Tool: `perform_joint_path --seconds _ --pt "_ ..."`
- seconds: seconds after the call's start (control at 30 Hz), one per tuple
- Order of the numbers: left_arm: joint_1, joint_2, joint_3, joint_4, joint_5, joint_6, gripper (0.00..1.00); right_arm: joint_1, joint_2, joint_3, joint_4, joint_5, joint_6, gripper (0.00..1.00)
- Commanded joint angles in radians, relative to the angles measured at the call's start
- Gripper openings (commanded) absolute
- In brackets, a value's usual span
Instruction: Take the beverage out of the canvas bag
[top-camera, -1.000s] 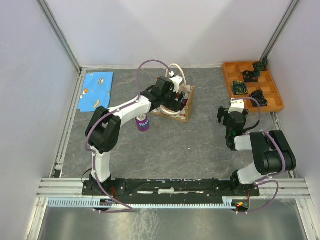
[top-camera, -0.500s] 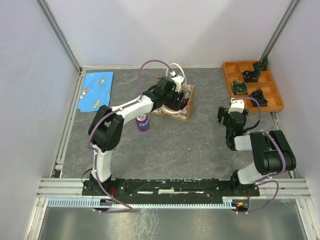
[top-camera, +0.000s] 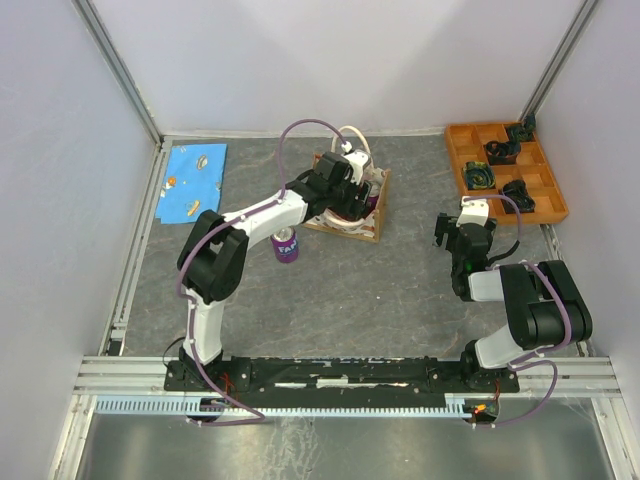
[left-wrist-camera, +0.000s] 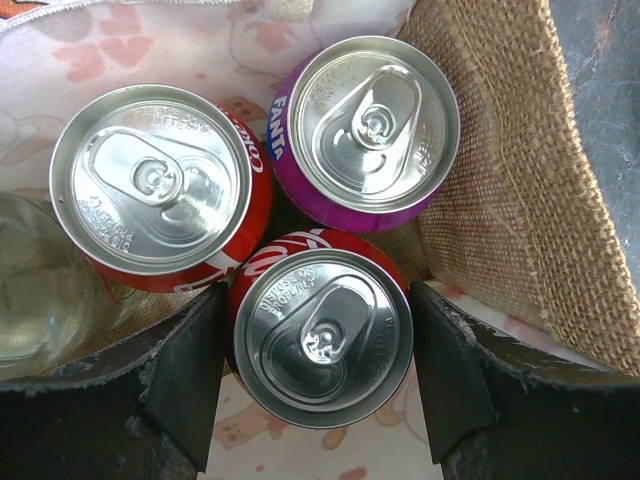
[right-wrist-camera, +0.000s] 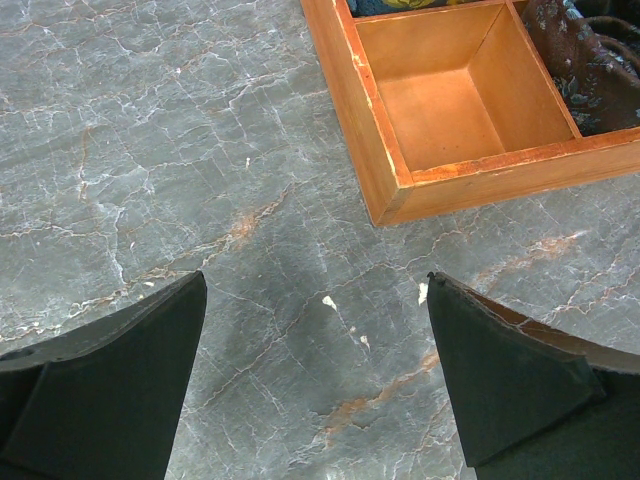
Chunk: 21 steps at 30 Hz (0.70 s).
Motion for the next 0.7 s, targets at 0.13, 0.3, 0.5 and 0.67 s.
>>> perform_joint_path --seconds 0.13,0.3,0.5,0.67 --pt "-0.007 -0.111 0.157 -0.012 0.038 0.081 0.03 -0.004 -0.012 0.016 0.032 0.007 0.006 0.99" --pt "-0.007 -0.169 0.214 -0.017 0.046 0.116 0.03 -0.003 -0.012 0.016 0.032 0.007 0.006 0.99" --pt "-0.007 -0.241 0.219 -0.005 0.041 0.134 0.03 -0.003 -0.013 0.017 0.032 0.007 0.005 0.99" --pt "-0.007 -0.327 0.202 0.006 0.023 0.151 0.03 -0.004 -0.013 0.015 0.032 0.007 0.006 0.99"
